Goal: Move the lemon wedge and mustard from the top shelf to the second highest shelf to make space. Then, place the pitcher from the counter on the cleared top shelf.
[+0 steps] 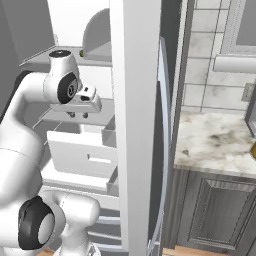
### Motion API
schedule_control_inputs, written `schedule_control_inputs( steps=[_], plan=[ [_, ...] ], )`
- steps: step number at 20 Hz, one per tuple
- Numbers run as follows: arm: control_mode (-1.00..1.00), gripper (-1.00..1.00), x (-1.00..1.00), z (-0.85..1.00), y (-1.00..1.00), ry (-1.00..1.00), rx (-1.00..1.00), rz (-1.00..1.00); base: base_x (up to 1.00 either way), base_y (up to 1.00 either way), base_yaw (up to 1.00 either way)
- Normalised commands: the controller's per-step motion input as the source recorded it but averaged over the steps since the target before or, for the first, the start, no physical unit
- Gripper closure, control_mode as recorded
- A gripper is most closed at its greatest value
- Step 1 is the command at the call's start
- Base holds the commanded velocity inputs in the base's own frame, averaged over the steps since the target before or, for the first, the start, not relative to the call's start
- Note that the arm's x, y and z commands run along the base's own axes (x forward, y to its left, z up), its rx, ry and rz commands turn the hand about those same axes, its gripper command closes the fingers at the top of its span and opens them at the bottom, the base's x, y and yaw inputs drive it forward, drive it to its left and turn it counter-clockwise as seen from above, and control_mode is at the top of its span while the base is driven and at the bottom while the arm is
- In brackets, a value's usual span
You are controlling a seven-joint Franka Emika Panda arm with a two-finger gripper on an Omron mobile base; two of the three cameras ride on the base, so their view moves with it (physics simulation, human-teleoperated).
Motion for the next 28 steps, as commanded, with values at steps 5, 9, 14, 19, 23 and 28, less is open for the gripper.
schedule_control_inputs(
  steps=[5,9,14,19,23,28],
  plan=[
    [-1.00,-1.00,-0.08,0.01,0.05,-0.17,0.00,0.00,0.00,0.00,0.00],
    [-1.00,-1.00,-0.16,0.19,0.17,-0.40,0.00,0.00,0.00,0.00,0.00],
    [-1.00,-1.00,-0.04,0.36,0.21,-0.44,0.00,0.00,0.00,0.00,0.00],
    [-1.00,-1.00,0.00,0.34,0.08,-0.31,0.00,0.00,0.00,0.00,0.00],
    [-1.00,-1.00,0.00,0.30,0.02,-0.17,0.00,0.00,0.00,0.00,0.00],
    [-1.00,-1.00,0.00,0.60,0.00,-0.18,0.02,0.00,0.00,0.00,0.00]
  ],
)
